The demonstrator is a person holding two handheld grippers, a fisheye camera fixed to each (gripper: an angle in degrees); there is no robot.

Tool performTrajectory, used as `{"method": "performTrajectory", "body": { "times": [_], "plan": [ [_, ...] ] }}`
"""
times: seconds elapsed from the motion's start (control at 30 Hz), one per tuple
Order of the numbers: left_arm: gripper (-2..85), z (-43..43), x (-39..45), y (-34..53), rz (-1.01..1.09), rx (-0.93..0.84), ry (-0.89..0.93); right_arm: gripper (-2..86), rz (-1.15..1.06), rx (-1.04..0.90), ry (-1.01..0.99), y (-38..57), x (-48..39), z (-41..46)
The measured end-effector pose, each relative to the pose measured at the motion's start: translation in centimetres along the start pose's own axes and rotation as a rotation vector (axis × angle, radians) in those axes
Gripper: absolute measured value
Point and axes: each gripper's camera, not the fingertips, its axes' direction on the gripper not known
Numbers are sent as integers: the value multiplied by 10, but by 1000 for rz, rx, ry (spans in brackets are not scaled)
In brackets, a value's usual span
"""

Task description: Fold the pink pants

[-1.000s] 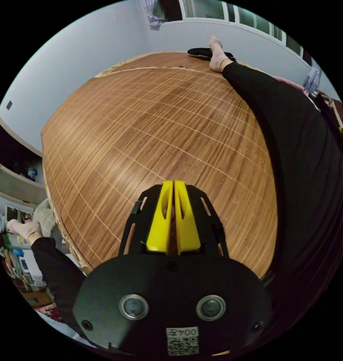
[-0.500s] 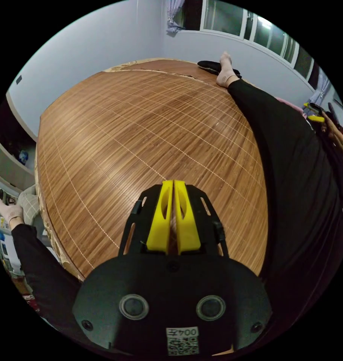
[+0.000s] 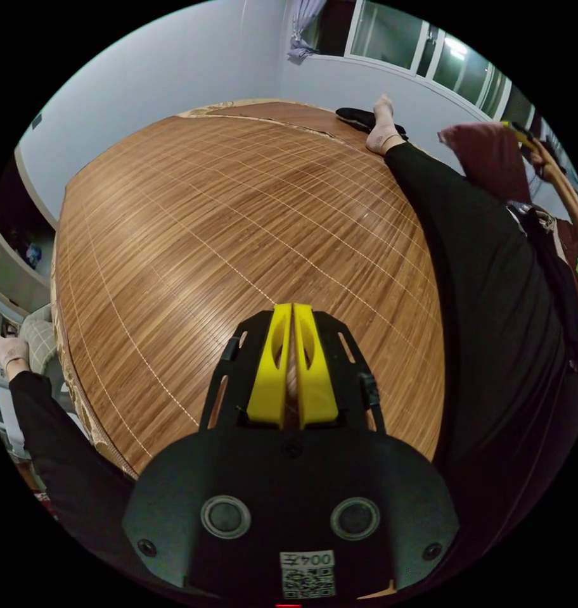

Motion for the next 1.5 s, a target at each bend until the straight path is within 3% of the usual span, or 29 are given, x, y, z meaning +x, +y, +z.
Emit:
{"method": "performTrajectory", "body": {
  "times": [0.23,0.3,0.5,0.73,1.0,1.3,1.5],
  "plan": [
    [12,-34,-8,-5,-29,5,49,80,-317,226,-512,-59,-174,-28],
    [21,-46,-10,-7,-42,7,68,181,-424,160,-607,-77,-228,-3],
    [69,-74,-6,-12,-29,15,161,217,-468,-63,-714,-61,-298,115],
    [139,-105,8,-16,-43,63,118,175,-489,-105,-585,35,-301,248],
    [175,-150,0,-18,-234,152,11,159,-528,-432,-524,137,-311,396],
    [169,-152,12,-94,-204,31,-242,168,-527,-481,-565,122,-318,494],
    [95,-163,24,-120,-182,-7,-237,170,-508,-443,-567,102,-320,539]
  ]
}}
